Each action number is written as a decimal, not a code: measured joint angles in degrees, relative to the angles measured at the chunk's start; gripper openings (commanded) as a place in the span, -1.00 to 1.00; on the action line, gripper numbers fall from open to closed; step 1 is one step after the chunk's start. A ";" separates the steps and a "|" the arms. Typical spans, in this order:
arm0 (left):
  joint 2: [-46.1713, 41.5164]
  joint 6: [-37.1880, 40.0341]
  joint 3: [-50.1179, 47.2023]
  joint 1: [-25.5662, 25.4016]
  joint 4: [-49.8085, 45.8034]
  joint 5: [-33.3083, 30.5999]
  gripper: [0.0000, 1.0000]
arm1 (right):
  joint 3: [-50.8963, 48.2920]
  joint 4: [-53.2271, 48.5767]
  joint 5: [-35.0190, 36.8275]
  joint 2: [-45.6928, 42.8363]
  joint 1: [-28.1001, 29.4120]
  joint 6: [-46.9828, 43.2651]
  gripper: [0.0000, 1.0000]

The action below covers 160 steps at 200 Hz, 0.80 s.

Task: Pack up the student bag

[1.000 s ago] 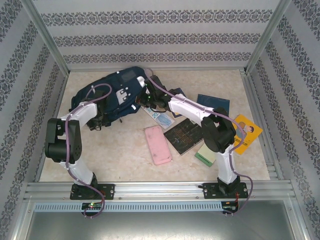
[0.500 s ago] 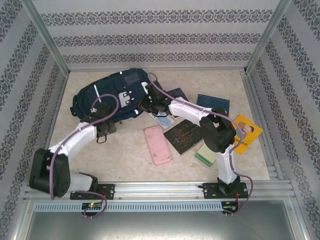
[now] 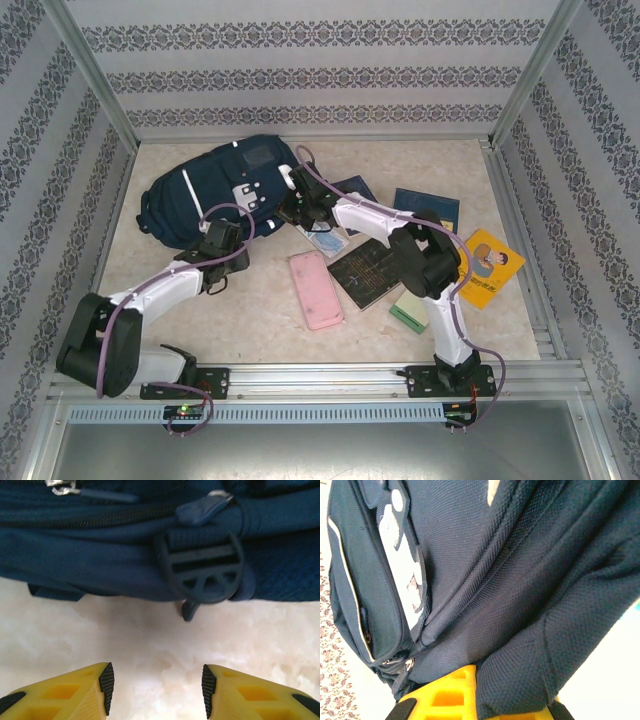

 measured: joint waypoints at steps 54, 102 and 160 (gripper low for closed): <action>7.08 2.64 6.38 0.00 0.61 -2.93 -0.06 | 8.33 -1.09 -1.73 7.04 -1.51 -0.24 -1.00; 13.11 3.65 8.11 0.02 1.07 -2.95 -0.10 | 10.67 -1.42 -1.97 8.79 -1.86 -0.50 -1.00; 19.17 3.65 10.64 1.31 1.25 -2.25 -0.11 | 10.67 -1.49 -2.21 8.79 -1.86 -0.83 -1.00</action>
